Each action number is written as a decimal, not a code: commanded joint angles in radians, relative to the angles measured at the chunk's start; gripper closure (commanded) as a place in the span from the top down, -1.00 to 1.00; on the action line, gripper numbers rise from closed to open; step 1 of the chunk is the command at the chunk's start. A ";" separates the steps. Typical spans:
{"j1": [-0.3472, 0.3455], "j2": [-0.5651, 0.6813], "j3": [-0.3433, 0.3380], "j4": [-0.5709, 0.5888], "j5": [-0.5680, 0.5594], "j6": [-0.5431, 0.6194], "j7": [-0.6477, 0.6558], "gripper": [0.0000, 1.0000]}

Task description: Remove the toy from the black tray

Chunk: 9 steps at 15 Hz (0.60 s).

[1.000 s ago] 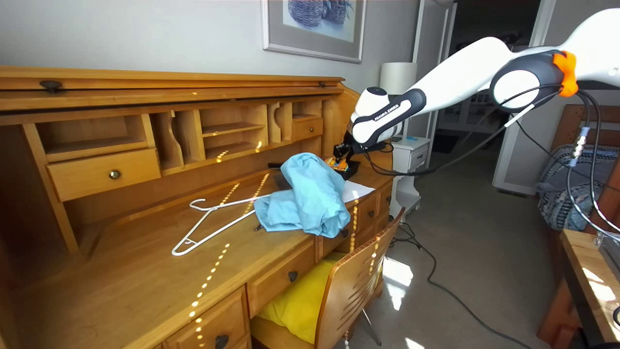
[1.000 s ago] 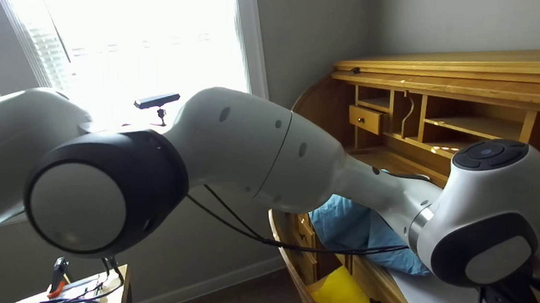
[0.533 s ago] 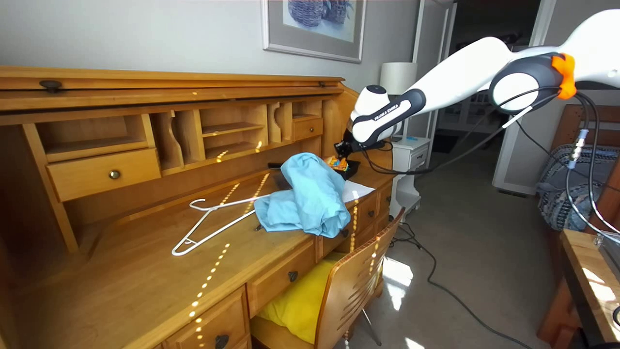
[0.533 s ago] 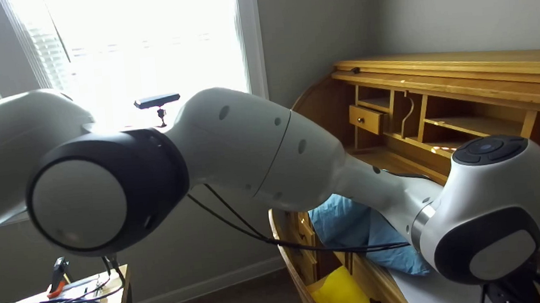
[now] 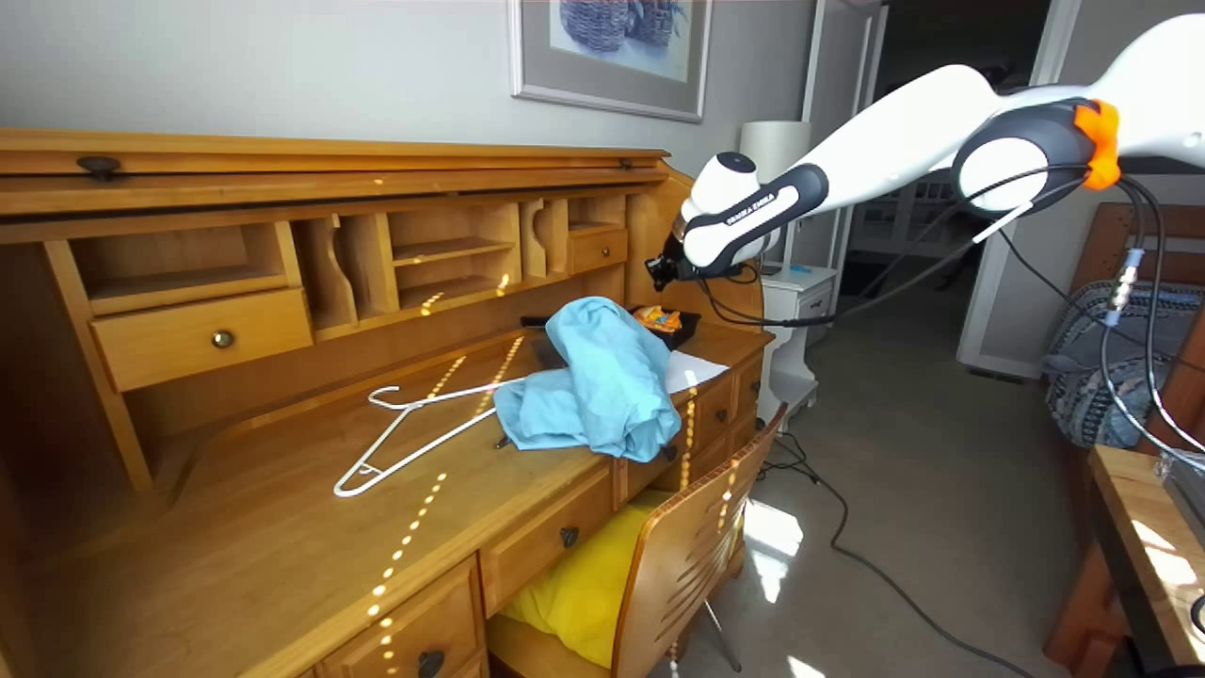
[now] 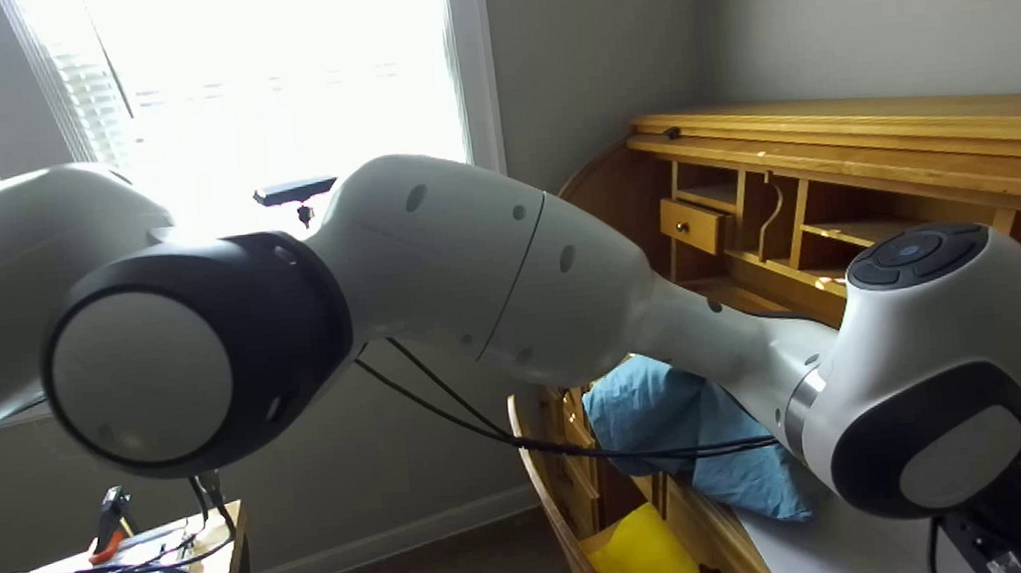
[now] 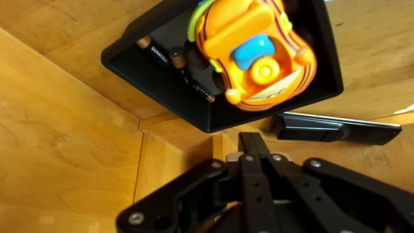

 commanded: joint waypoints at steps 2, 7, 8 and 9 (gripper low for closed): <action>0.006 -0.020 -0.009 -0.012 0.009 0.033 0.040 -0.78; 0.004 -0.049 0.009 -0.036 0.021 -0.087 0.062 0.06; 0.005 -0.047 0.005 -0.032 0.019 -0.109 0.072 0.22; 0.007 -0.044 -0.005 -0.025 0.008 -0.150 0.073 0.35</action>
